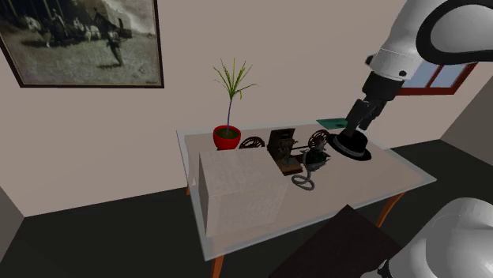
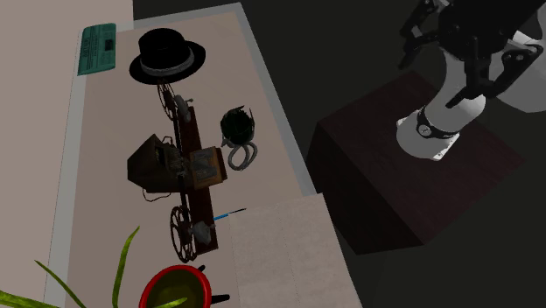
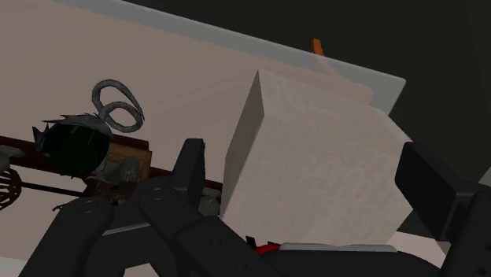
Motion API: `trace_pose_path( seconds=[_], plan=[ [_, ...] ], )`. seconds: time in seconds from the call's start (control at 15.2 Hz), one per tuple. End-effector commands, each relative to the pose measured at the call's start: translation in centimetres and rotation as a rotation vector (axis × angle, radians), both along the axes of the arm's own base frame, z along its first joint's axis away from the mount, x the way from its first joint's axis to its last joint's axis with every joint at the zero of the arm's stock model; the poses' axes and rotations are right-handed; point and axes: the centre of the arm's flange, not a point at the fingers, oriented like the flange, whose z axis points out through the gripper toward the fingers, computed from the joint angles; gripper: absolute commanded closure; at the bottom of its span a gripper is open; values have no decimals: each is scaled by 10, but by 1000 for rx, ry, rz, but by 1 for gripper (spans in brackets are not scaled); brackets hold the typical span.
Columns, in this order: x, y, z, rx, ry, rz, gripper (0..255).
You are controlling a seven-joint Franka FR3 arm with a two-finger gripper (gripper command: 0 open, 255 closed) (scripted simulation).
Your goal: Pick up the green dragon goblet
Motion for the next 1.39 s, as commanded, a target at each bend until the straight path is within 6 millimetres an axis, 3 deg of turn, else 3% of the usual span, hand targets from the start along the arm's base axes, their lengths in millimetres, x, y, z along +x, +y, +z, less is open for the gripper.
trace_pose_path(
  seconds=[0.0, 1.32],
  plan=[
    [0, 0, 0, 0, 0, 0, 0],
    [106, -168, -178, 37, -21, 30, 0]
  ],
)
